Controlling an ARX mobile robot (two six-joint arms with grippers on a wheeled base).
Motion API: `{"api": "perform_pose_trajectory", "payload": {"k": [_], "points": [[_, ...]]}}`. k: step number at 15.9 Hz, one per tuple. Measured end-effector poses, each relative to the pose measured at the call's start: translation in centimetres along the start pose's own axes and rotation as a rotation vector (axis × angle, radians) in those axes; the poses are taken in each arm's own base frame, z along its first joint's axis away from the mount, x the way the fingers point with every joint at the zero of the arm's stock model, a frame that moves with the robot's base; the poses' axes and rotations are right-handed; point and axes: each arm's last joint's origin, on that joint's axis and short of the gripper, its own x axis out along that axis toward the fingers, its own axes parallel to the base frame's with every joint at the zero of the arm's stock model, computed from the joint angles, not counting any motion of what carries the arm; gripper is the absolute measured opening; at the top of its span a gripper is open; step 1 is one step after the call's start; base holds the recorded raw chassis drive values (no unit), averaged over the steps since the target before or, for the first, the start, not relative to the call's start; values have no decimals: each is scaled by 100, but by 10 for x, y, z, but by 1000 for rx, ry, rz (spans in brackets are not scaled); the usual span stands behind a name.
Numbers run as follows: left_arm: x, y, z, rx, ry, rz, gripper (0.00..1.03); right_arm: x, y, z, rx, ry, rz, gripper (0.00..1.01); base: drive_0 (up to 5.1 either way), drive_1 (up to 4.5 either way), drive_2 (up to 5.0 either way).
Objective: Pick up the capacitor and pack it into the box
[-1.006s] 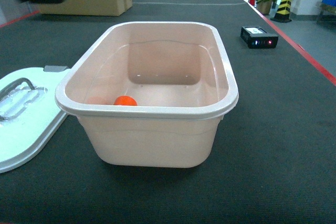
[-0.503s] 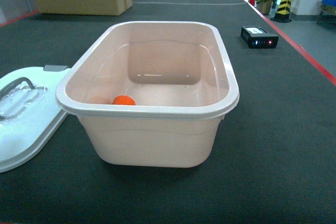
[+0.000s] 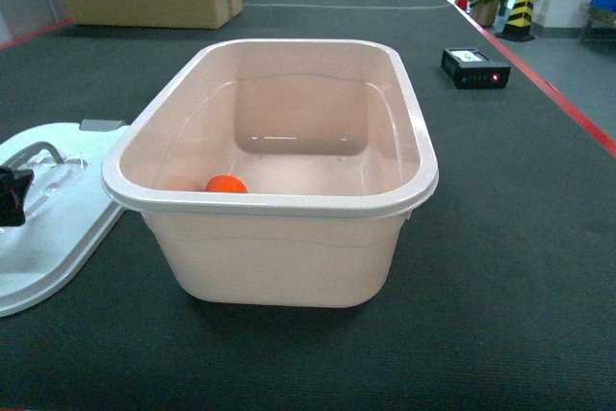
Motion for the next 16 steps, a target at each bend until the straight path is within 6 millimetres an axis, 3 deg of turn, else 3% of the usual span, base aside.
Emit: {"api": "perform_pose_trajectory", "payload": {"k": [4, 12, 13, 16], "points": [[17, -2, -10, 11, 9, -26, 95, 0, 0, 0, 0, 0, 0, 98, 0, 0, 0], [27, -4, -10, 19, 1, -58, 8, 0, 0, 0, 0, 0, 0, 98, 0, 0, 0], [27, -4, -10, 14, 3, -62, 2, 0, 0, 0, 0, 0, 0, 98, 0, 0, 0], [25, -1, -7, -9, 5, -57, 2, 0, 0, 0, 0, 0, 0, 98, 0, 0, 0]]}}
